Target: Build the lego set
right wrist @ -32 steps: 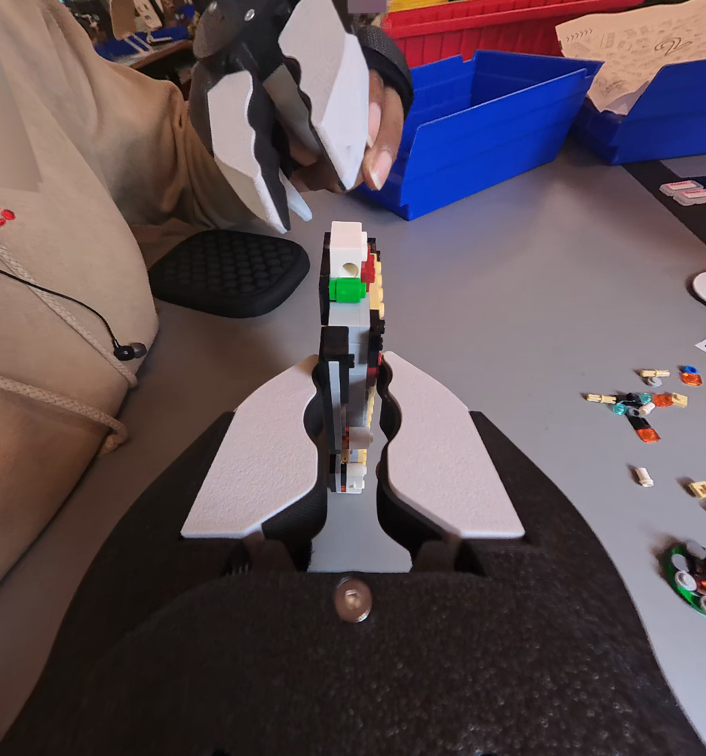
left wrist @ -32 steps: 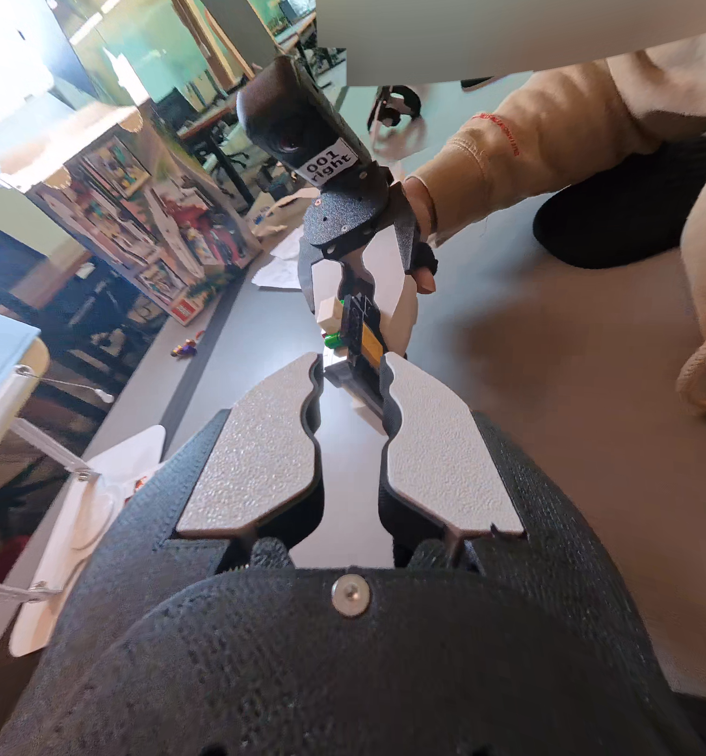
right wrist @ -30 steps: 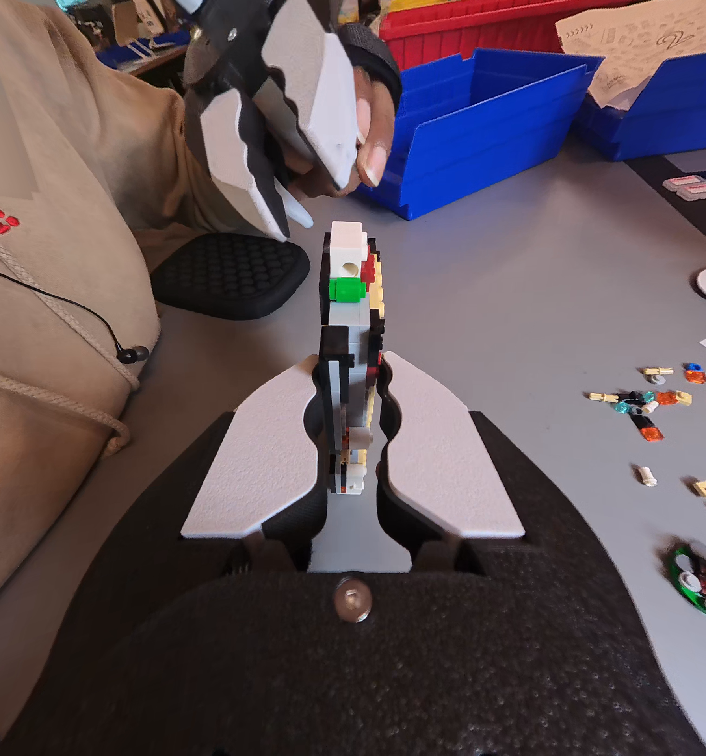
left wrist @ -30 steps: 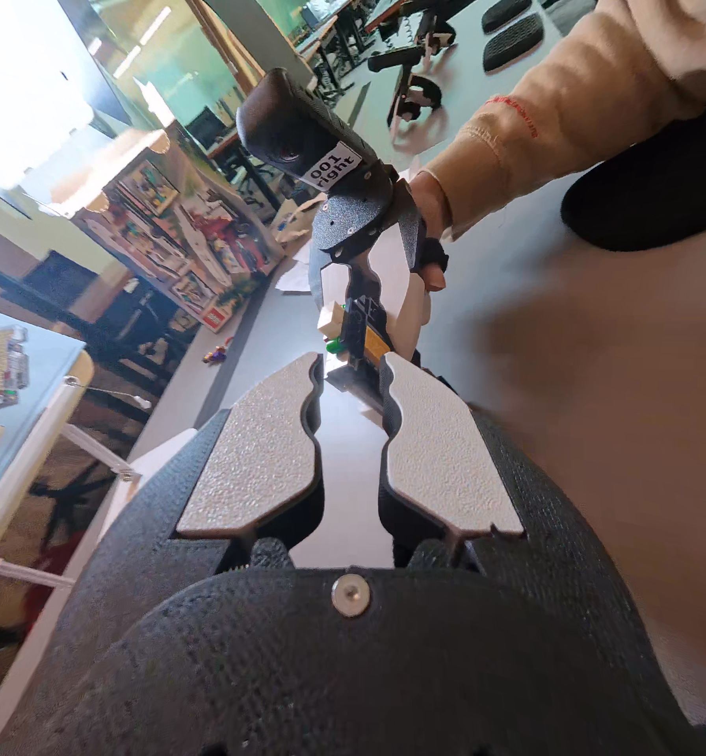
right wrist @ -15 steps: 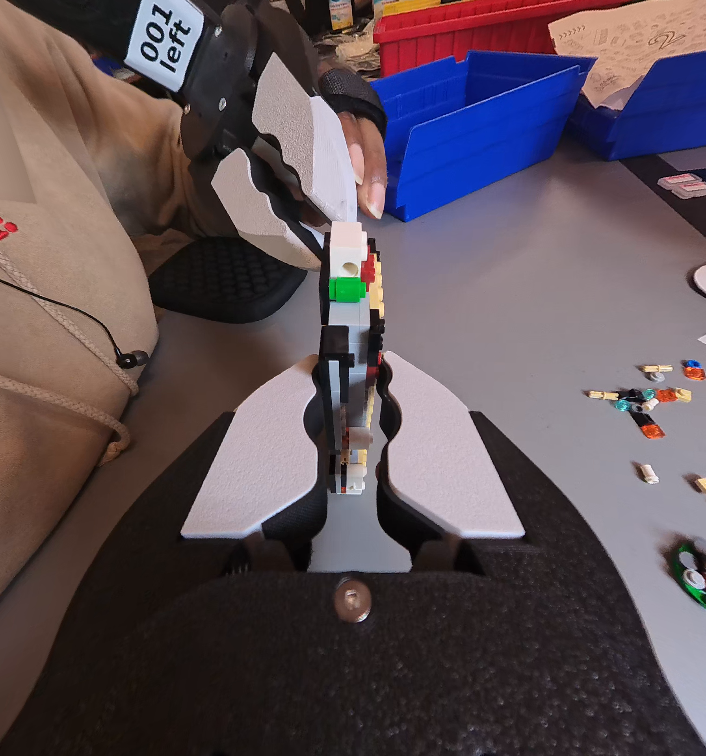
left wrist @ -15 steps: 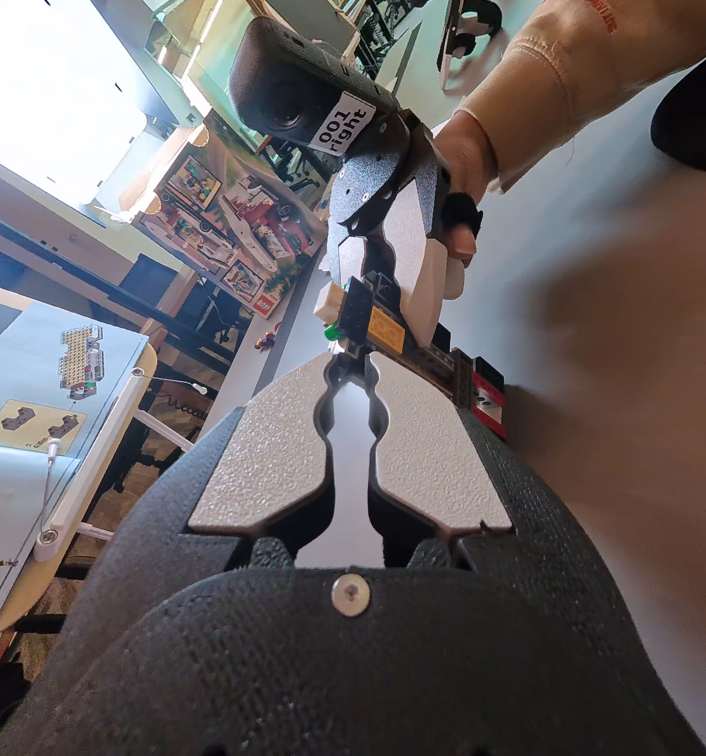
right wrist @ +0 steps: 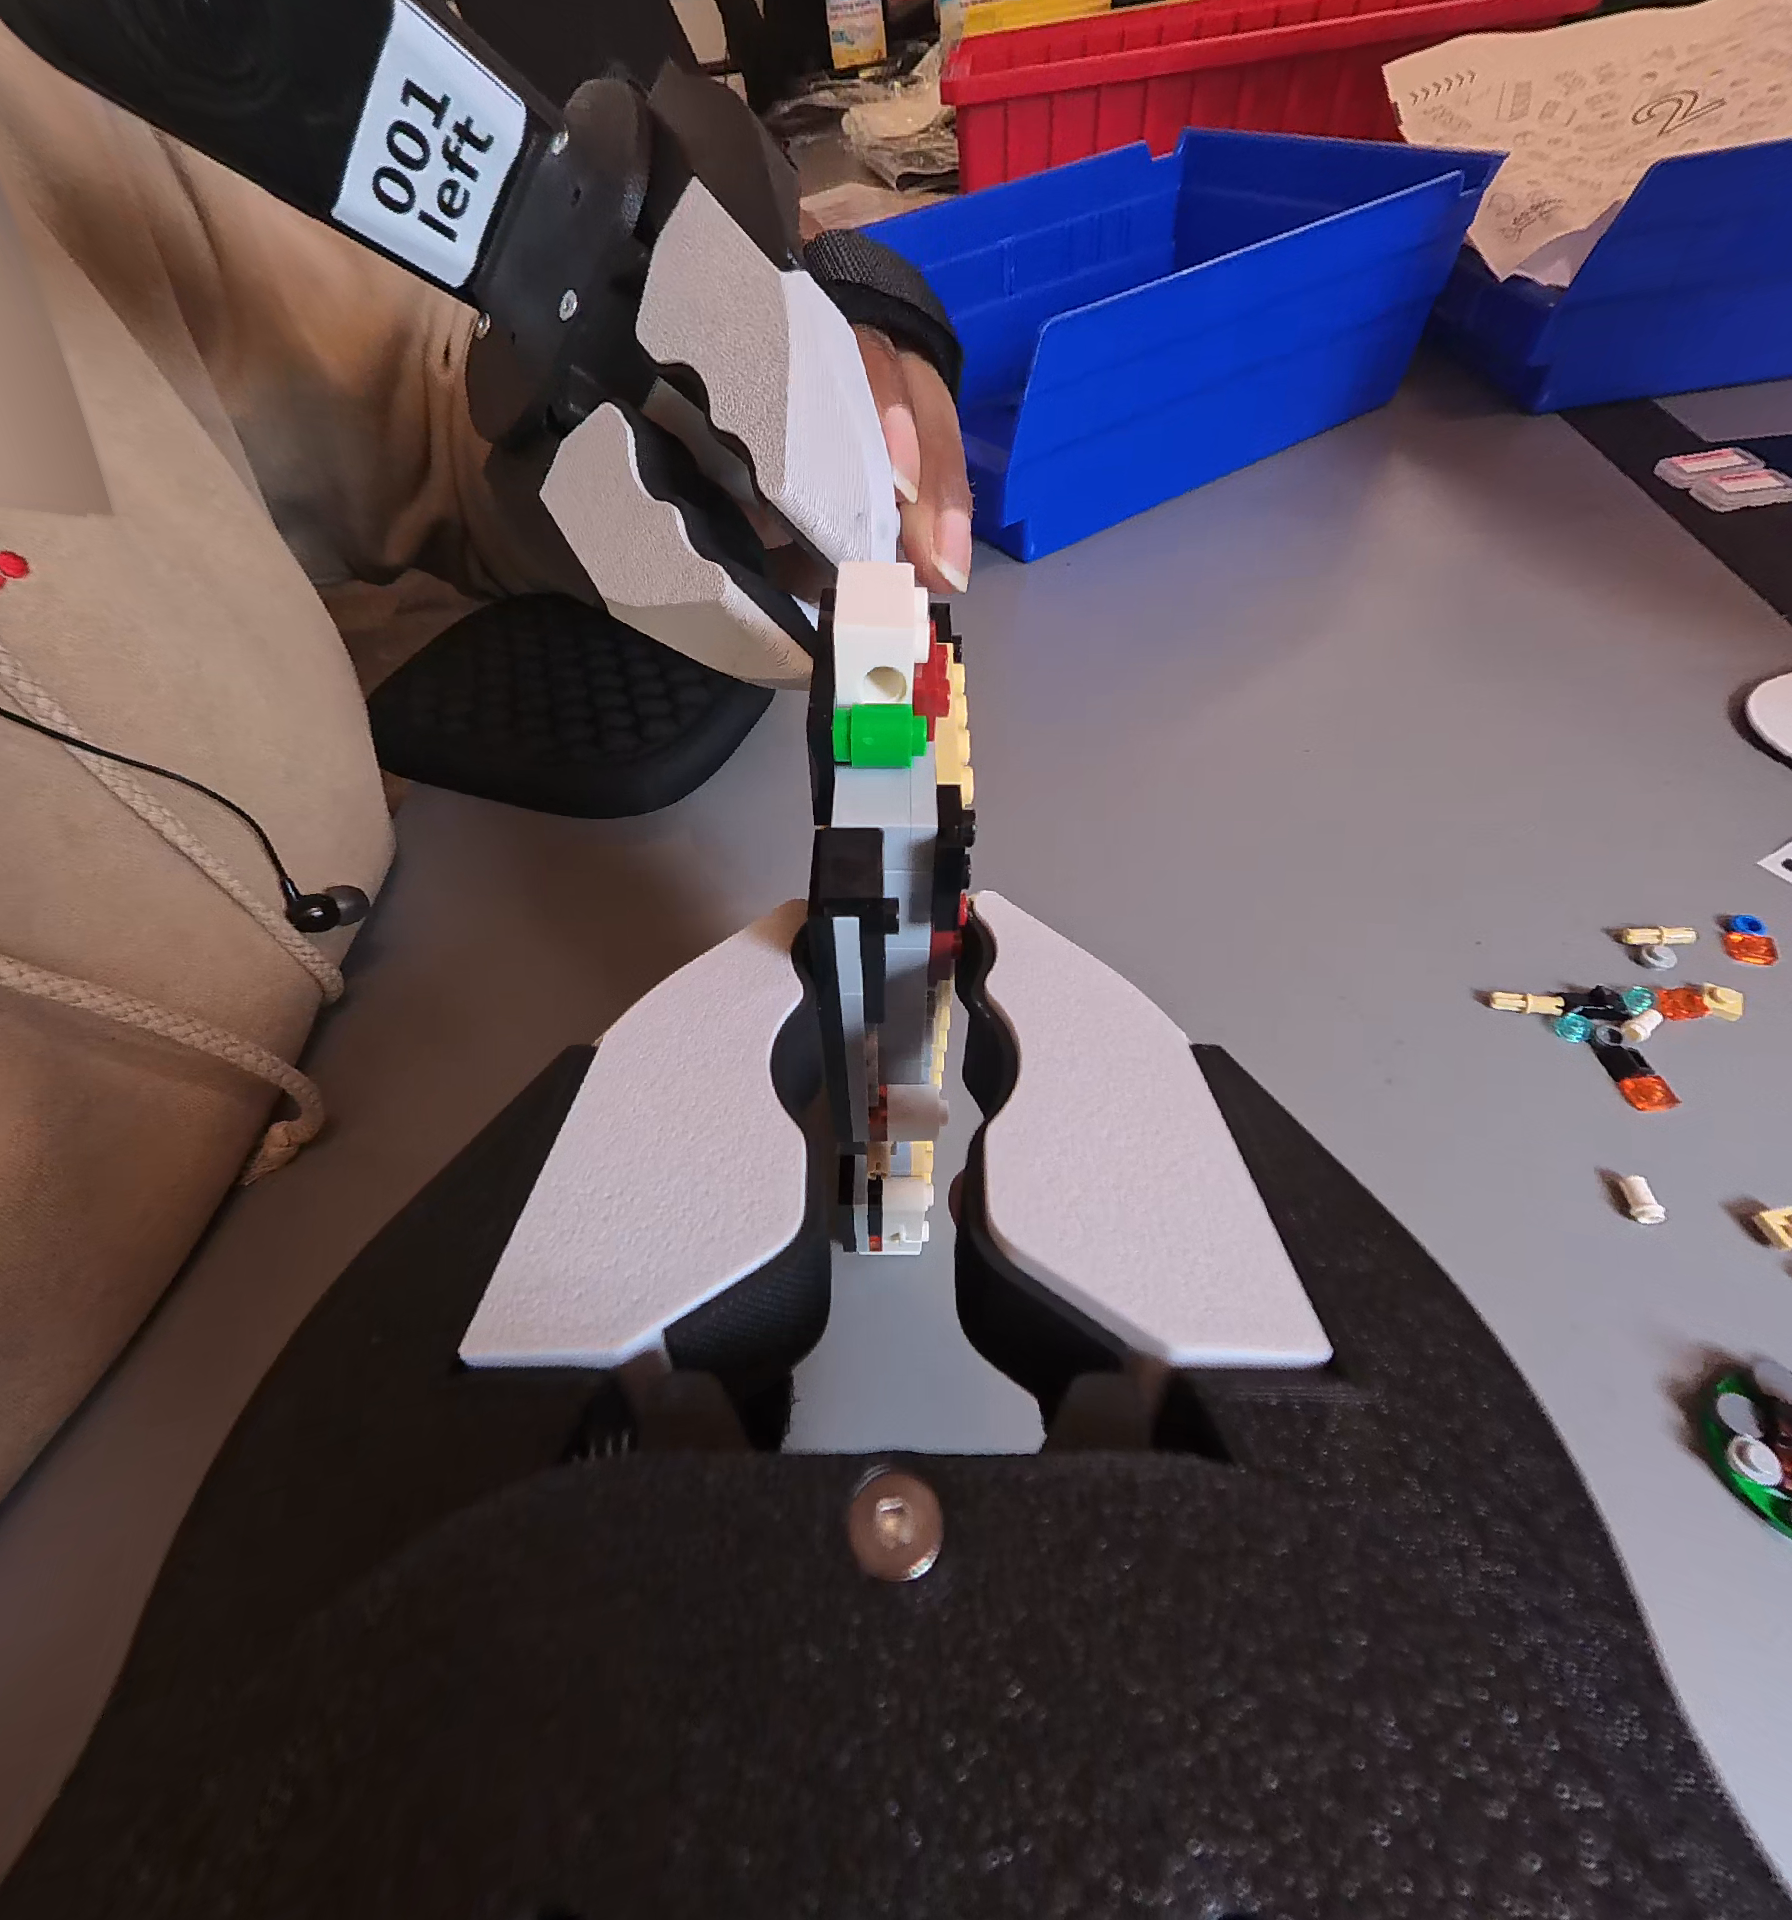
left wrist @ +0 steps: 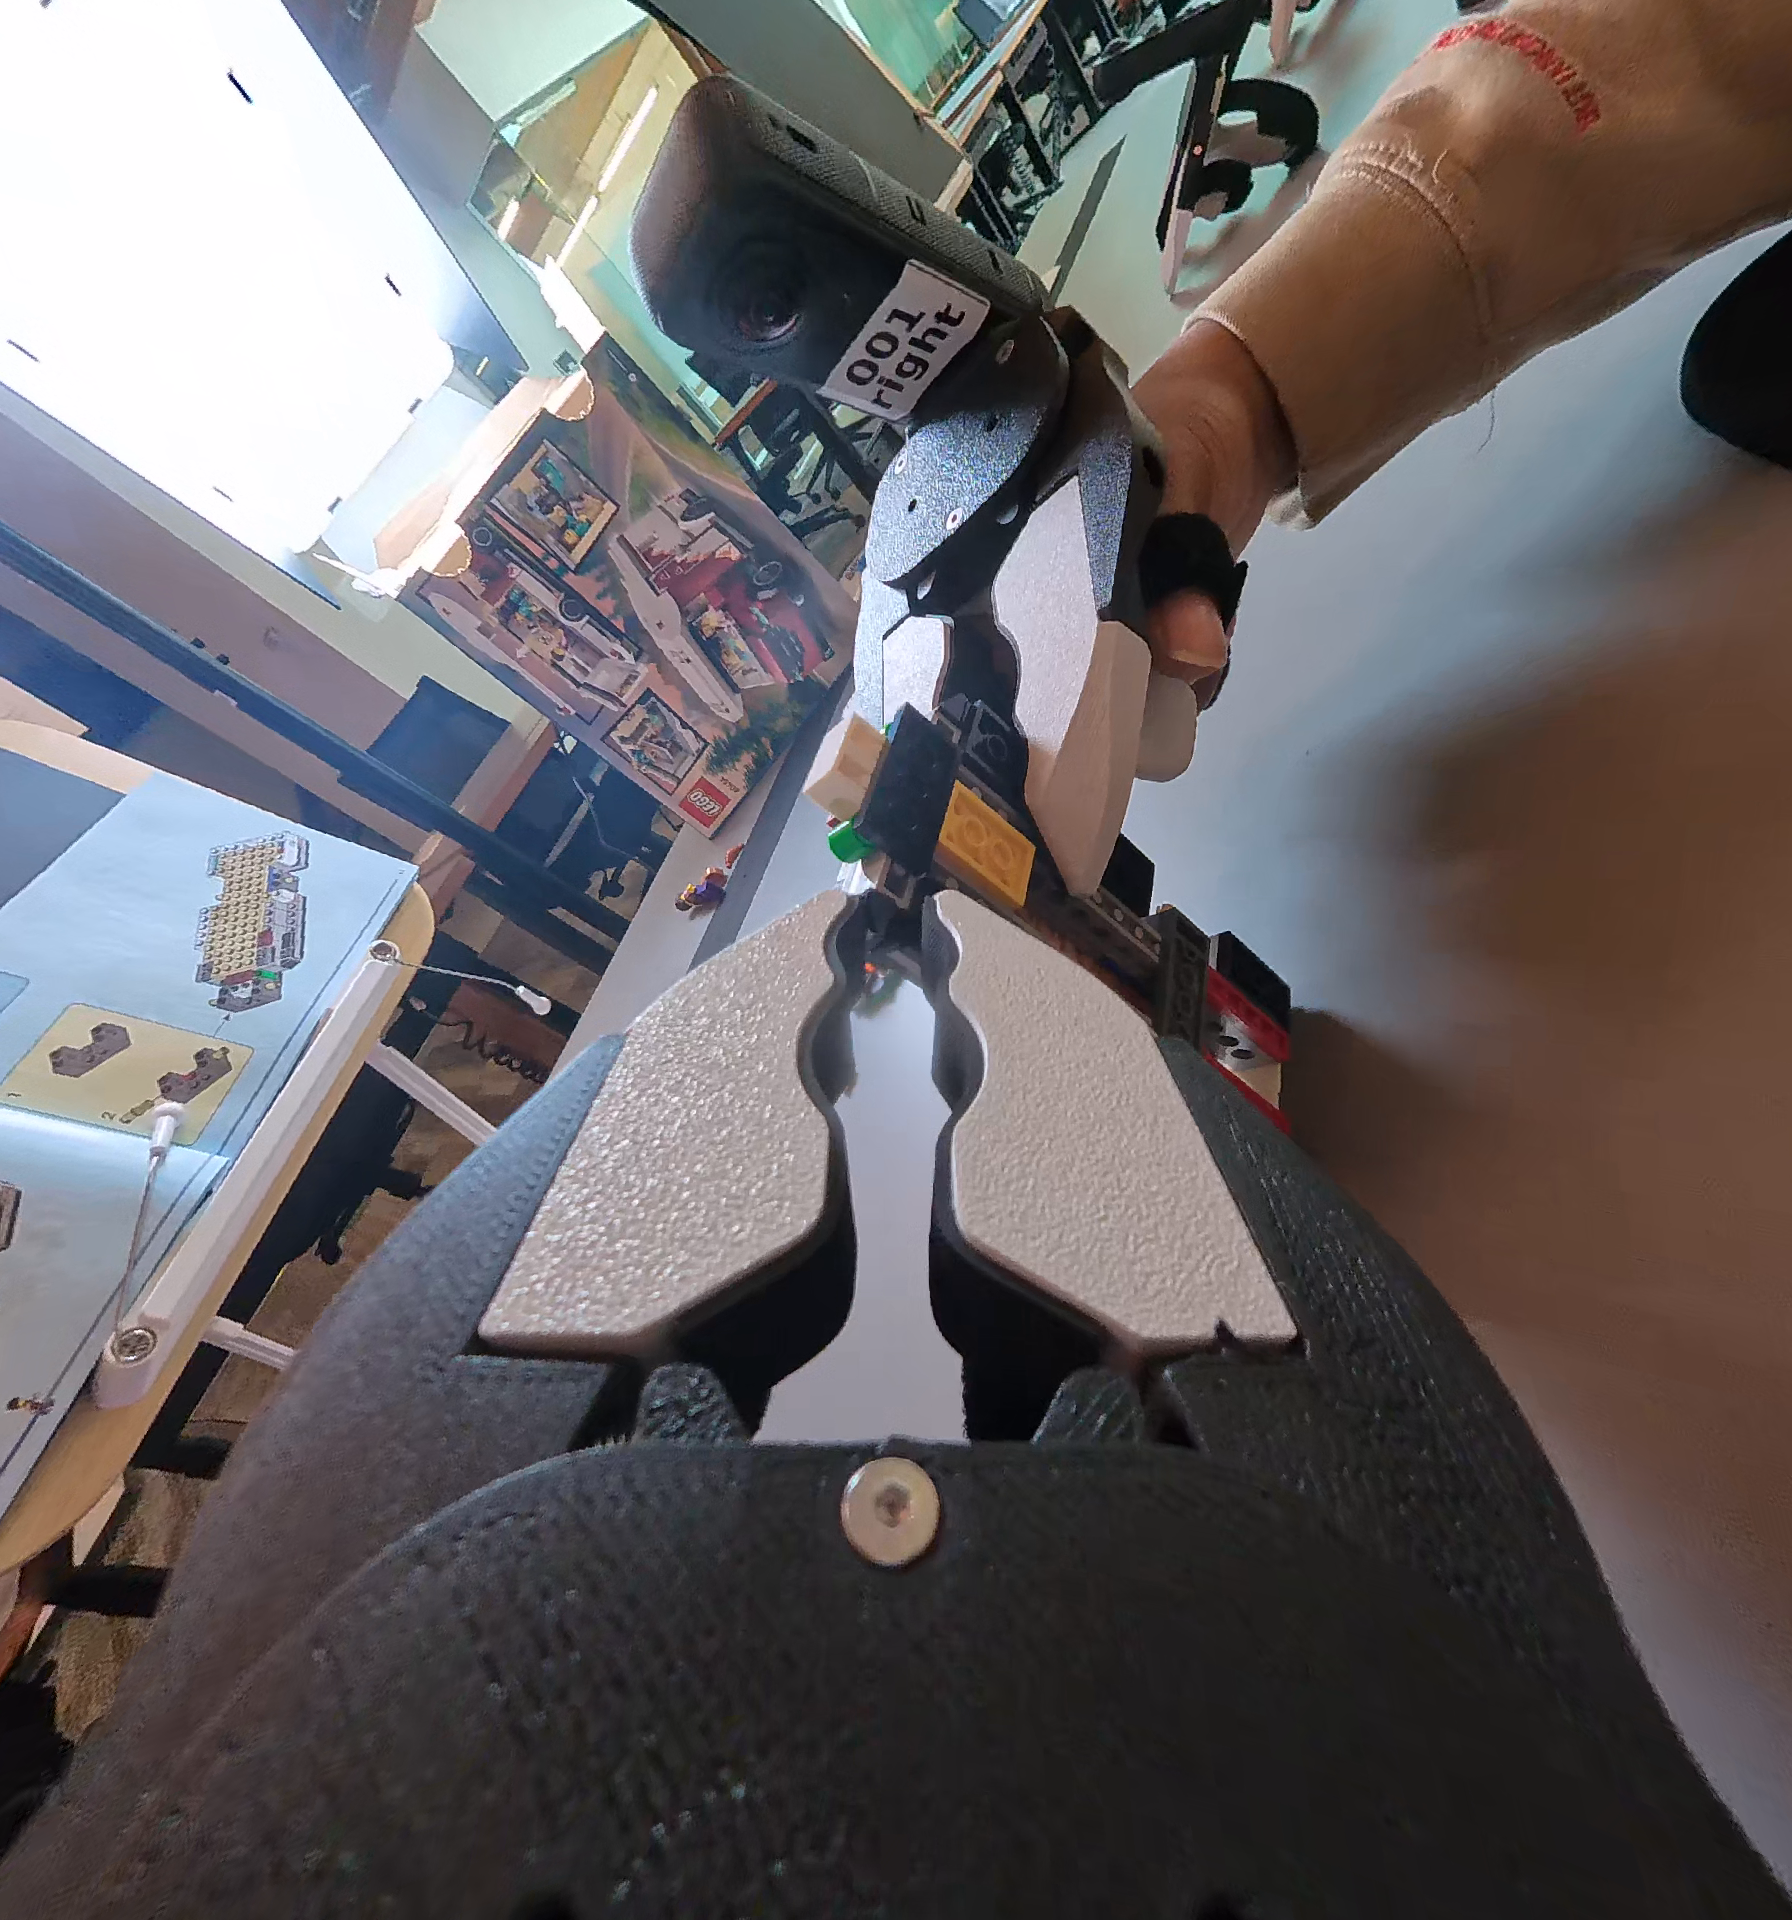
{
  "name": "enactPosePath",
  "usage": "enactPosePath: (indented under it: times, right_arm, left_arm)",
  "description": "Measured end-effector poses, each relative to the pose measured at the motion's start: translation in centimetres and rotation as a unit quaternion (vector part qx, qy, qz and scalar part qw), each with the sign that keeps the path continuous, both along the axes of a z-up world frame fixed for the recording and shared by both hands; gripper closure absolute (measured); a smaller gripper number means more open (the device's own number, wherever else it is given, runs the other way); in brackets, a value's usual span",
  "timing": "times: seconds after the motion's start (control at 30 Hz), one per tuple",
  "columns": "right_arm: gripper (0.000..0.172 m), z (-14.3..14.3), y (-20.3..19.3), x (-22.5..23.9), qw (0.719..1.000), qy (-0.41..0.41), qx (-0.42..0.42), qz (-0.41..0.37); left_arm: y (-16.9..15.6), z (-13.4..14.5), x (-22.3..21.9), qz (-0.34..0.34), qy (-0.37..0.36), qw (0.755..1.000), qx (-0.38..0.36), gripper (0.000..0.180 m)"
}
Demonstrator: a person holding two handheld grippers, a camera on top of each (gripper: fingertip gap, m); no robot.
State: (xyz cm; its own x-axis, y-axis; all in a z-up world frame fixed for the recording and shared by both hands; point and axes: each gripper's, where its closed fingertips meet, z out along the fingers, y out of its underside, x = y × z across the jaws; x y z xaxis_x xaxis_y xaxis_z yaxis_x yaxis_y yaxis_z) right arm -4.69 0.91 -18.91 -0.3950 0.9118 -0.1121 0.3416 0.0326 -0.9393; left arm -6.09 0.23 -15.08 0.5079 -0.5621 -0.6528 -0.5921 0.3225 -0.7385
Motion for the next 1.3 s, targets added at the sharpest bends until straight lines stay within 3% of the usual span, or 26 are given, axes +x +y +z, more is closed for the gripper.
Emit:
enactPosePath:
  times: [0.43, 0.77, 0.87, 1.07, 1.17, 1.3]
  right_arm:
    - [0.149, 0.0, -0.1, 0.1, 1.0, -0.006, 0.013, 0.0]
    - [0.148, 0.0, 0.0, 0.0, 1.0, -0.007, 0.002, 0.0]
    - [0.149, 0.0, 0.1, -0.2, 1.0, -0.001, -0.012, 0.0]
    - [0.149, 0.0, 0.7, -0.5, 0.998, -0.012, -0.059, -0.009]
    - [0.149, 0.4, 1.0, -0.8, 0.991, -0.014, -0.13, -0.013]
    - [0.149, 1.4, 0.9, -1.1, 0.976, -0.023, -0.218, -0.006]
  left_arm:
    - [-0.3, 0.0, 0.1, -0.009, -0.012, 1.0, 0.02, 0.172]
    - [-0.2, 0.1, 0.0, -0.014, -0.037, 0.999, -0.005, 0.172]
    - [-0.5, 0.6, 0.0, -0.031, -0.085, 0.995, -0.043, 0.156]
    - [0.3, 0.3, -1.0, -0.045, -0.215, 0.956, -0.193, 0.148]
    - [1.2, -1.4, -1.1, -0.044, -0.262, 0.92, -0.287, 0.145]
    - [1.3, -1.7, -0.7, -0.065, -0.317, 0.879, -0.35, 0.152]
